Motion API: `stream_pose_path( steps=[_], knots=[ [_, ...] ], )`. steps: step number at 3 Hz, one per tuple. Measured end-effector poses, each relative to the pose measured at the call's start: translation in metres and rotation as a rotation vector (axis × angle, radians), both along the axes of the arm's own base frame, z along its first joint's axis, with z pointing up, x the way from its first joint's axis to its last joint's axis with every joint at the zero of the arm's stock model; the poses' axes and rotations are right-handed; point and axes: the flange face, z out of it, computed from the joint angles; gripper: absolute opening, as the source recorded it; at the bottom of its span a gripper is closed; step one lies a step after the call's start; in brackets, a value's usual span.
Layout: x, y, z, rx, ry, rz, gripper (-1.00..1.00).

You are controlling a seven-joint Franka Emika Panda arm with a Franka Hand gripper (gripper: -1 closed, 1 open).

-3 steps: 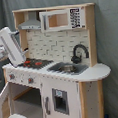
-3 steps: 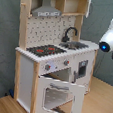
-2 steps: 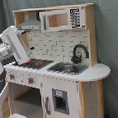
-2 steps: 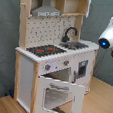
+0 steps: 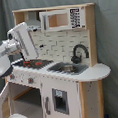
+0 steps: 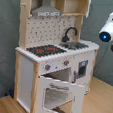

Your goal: Play with the kitchen

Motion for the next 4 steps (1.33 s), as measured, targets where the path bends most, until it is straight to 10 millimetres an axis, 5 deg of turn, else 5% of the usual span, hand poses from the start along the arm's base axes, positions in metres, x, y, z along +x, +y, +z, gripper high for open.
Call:
stream_pose_path(
  steps=[3,4],
  knots=[
    [0.029,-0.043,0.030,0.137,0.002,0.176,1.00],
    [0.052,-0.055,0.032,0.181,0.000,0.221,1.00]
  ],
)
